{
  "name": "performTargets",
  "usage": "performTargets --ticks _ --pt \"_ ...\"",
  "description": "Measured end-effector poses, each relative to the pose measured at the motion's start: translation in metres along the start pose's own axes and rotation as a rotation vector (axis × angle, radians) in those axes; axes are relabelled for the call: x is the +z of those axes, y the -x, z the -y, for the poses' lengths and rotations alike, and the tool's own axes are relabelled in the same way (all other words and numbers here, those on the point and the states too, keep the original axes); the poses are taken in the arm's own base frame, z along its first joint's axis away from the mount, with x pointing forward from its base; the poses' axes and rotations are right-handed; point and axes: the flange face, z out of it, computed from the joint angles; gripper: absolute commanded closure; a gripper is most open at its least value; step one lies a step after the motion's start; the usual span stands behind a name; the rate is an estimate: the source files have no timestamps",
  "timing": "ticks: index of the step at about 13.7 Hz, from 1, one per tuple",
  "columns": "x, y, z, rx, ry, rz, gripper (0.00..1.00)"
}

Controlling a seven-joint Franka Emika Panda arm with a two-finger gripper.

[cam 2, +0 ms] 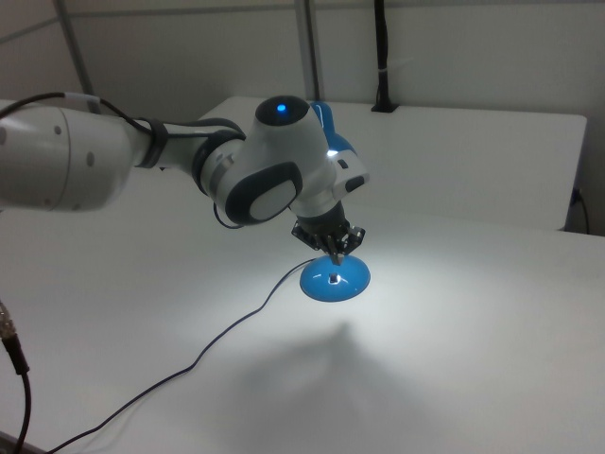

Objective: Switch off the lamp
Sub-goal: 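Move the gripper over the blue lamp base and lower toward its button, then press down on the button of the lamp base with the gripper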

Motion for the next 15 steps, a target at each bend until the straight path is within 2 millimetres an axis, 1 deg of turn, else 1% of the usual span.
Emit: performTargets --ticks 1,2,3,5,6,9,11,15 --pt "0.011 -0.002 0.003 0.008 -0.001 -0.014 1.0" --pt "0.026 -0.003 0.006 0.01 0.006 -0.029 1.0" --pt "0.041 -0.005 0.009 0.007 0.02 -0.043 0.98" --pt "0.061 -0.007 0.019 -0.007 0.027 -0.056 0.98" --pt "0.068 -0.008 0.024 -0.012 0.026 -0.058 0.98" --pt "0.081 -0.008 0.032 -0.022 0.02 -0.057 0.97" --pt "0.086 -0.007 0.034 -0.023 0.017 -0.05 0.97" --pt "0.087 -0.006 0.034 -0.022 0.016 -0.049 0.97"
